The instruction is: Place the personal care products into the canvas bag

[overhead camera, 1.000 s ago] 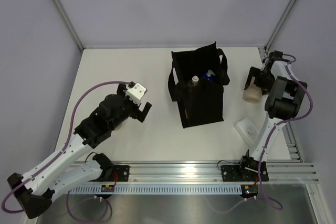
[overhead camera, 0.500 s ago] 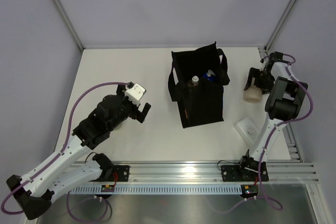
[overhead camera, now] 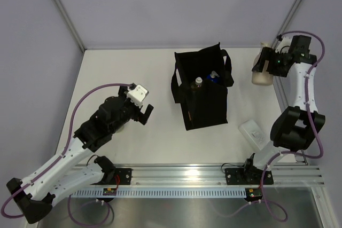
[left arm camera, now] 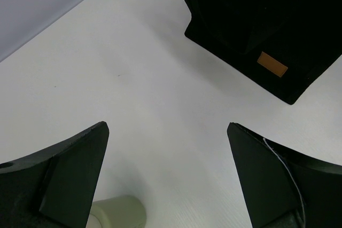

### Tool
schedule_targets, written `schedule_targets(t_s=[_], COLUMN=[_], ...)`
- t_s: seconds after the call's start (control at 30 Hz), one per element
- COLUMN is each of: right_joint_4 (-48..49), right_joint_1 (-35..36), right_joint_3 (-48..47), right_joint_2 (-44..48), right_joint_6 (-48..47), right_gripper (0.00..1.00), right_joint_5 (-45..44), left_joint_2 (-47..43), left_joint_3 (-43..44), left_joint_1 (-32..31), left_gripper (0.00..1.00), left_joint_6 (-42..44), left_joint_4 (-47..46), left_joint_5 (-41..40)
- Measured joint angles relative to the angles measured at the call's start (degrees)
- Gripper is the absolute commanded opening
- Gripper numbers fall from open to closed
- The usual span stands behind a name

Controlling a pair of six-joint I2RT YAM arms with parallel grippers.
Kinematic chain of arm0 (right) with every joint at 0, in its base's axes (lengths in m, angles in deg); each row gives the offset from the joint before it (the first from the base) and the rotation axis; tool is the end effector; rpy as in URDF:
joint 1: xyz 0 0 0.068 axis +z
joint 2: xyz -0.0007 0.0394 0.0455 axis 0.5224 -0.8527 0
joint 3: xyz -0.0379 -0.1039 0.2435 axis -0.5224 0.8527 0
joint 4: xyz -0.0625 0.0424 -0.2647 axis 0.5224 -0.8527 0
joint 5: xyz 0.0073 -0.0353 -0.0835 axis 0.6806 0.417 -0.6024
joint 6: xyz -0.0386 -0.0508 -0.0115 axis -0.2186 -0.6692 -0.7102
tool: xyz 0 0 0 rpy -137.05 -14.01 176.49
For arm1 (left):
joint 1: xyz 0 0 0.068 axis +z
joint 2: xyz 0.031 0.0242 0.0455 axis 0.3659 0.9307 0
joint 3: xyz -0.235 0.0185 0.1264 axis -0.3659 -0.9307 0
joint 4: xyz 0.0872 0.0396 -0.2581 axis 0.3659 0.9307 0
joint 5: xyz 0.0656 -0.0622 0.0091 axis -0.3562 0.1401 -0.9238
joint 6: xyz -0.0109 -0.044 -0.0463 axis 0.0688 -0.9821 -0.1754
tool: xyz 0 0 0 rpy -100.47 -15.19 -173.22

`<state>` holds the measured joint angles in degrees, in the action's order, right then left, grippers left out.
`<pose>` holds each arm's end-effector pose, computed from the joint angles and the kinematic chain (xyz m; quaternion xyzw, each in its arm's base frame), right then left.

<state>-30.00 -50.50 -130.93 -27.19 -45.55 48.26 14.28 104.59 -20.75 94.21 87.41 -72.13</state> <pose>0.3758 -0.1102 0.3051 0.0417 0.9340 0.1002 0.3405 0.1589 -0.1330 0.3181 0.3093 0.7549 -0.1000 0.5697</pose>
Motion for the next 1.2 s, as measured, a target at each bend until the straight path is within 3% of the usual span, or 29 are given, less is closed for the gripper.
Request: schedule_targets(t_s=[0.17,0.53,0.77,1.2], right_joint_4=[-2.5,-3.4,-2.0,-5.1], right_joint_1=[4.5,28.8,37.0,38.5], right_joint_3=[-11.7,-30.6,-23.6,-11.5], right_joint_2=[5.3,3.2,-0.5,-0.7], right_joint_6=[-2.8,-5.9,-6.9,-16.2], right_gripper=[0.0,0.0,0.0,0.0], right_joint_5=[2.9,10.2,8.2,0.3], left_joint_2=[0.0,0.1,0.0,0.0], left_joint_3=[0.0,0.0,-0.2,-0.9], left_joint_1=[0.0,0.0,0.0,0.0], left_gripper=[0.99,0.99,0.99,0.99], left_joint_6=[0.0,0.0,0.1,0.5], left_joint_4=[0.0,-0.3,-0.5,-0.5], left_joint_5=[-0.5,-3.0,-4.7,-4.8])
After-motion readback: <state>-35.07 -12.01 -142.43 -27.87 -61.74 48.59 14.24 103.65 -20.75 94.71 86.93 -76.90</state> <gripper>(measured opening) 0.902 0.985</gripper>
